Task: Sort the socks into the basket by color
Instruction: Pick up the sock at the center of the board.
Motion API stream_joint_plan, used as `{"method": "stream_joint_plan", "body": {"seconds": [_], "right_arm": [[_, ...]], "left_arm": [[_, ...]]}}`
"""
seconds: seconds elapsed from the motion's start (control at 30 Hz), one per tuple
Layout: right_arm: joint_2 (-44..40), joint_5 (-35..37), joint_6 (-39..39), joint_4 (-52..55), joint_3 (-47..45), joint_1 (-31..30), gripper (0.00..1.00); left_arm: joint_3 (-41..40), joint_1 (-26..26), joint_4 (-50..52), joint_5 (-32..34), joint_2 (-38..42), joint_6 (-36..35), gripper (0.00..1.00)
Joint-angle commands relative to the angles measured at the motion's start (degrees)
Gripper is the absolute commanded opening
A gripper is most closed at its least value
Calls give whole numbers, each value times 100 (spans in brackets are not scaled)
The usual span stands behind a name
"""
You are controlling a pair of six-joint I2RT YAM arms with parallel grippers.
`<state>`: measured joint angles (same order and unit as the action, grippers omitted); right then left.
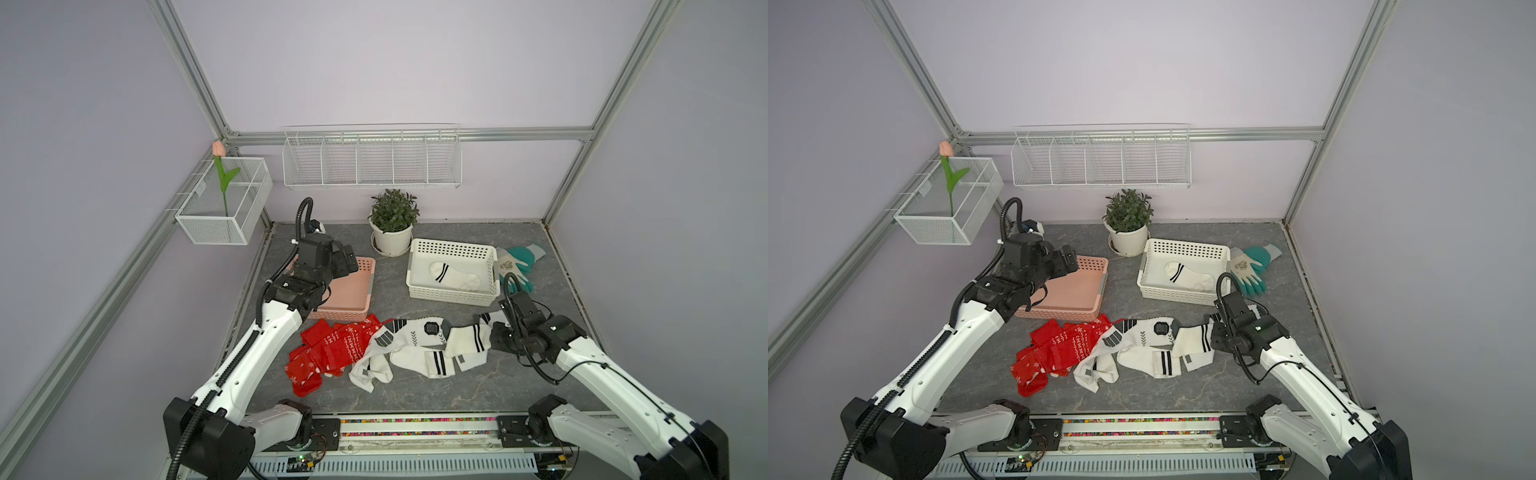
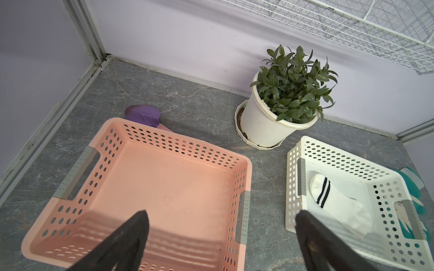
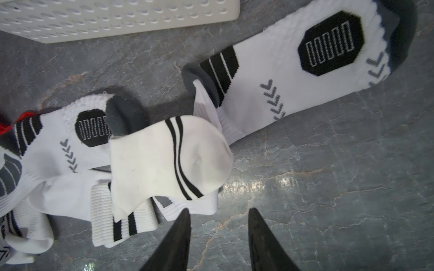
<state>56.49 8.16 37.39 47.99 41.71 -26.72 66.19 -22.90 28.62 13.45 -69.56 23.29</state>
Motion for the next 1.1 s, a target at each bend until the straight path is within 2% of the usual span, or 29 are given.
{"method": "stream_joint_plan", "body": {"seconds": [0.0,0.3,0.9,1.07], "right_arm": [[88,-256,188,-607,-277,156,45],[-258,-666,333,-1520,-966,486,45],[178,-977,294,-1904,-1096,643,44],[152,-1005,260,-1866,-1056,640,39]], "left_arm": [[129,-37,74,79,-28,-55,99],[104,-65,56,87,-29,-68,99],[99,-114,42,115,-45,-88,99],[99,-123,44,119,-60,-96,99]]}}
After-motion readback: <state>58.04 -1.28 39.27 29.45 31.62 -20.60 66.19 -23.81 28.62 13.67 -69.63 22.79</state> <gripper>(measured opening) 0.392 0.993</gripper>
